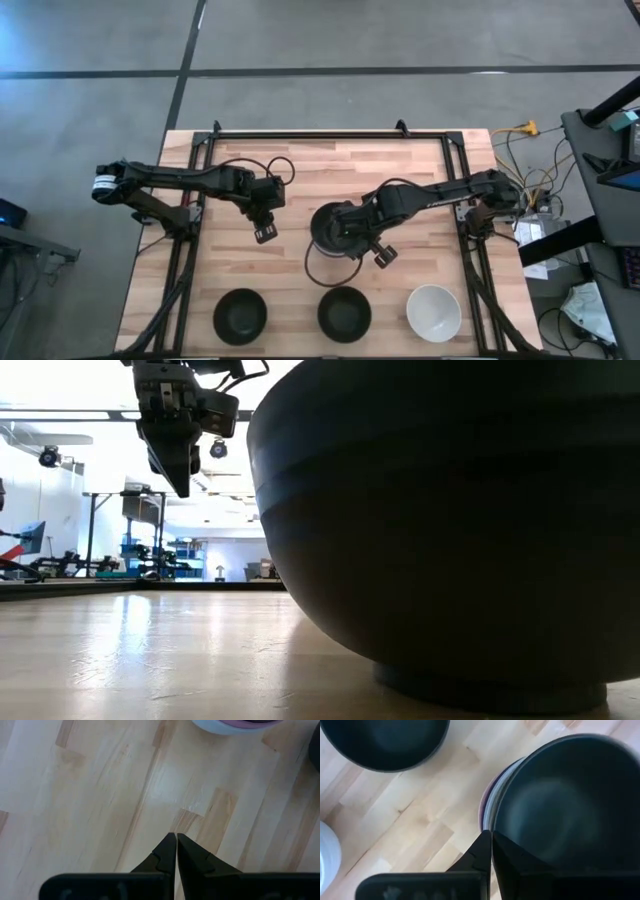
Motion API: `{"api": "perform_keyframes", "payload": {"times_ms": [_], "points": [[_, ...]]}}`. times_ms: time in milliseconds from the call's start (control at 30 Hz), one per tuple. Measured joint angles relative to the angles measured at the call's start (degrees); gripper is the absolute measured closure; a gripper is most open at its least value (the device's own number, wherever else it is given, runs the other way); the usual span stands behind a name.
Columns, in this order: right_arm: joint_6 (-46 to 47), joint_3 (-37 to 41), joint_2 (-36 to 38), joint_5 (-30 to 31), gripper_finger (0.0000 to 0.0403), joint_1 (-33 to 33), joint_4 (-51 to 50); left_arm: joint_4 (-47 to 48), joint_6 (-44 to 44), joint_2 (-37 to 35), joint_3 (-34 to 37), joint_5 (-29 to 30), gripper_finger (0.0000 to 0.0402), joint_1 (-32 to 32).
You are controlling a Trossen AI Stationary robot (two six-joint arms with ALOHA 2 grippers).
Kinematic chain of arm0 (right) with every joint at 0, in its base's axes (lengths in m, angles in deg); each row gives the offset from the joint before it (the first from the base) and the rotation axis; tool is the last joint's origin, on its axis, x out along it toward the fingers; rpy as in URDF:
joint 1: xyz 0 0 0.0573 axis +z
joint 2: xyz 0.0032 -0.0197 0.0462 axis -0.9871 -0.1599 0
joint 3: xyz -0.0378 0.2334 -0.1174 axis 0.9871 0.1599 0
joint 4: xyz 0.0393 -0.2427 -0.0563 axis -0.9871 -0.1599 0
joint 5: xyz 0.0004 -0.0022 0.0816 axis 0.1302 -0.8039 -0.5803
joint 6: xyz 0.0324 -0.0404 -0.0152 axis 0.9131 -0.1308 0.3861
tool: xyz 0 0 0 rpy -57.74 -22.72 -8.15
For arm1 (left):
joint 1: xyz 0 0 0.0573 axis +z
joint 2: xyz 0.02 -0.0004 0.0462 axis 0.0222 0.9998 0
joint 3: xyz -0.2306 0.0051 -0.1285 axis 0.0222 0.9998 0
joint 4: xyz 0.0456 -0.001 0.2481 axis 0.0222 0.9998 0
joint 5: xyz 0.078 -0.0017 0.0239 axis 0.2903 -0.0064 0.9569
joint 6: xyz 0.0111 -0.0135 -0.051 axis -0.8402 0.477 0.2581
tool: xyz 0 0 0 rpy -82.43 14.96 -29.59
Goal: Nest bowls inside each other
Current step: Stack the black bowl on the white bowl, then stack the white bowl on the black bowl
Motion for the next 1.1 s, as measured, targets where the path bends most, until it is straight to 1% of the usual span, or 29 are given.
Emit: {"api": "perform_keyframes", "payload": {"times_ms": [367, 1000, 1100], "points": [[1.8, -0.8, 1.2, 0.0, 0.0394, -0.3, 1.4, 0.0, 0.3, 0.0, 0.0, 0.0, 0.0402, 0.0], [0.6, 0.4, -1.2, 0.0, 0.0394, -0.4, 1.3, -0.3, 0.3, 0.0, 0.0, 0.0, 0.0402, 0.0], [2.7, 0.3, 0.6, 1.8, 0.0394, -0.6, 0.0, -0.3, 0.3, 0.0, 0.0, 0.0, 0.0402, 0.0]]}}
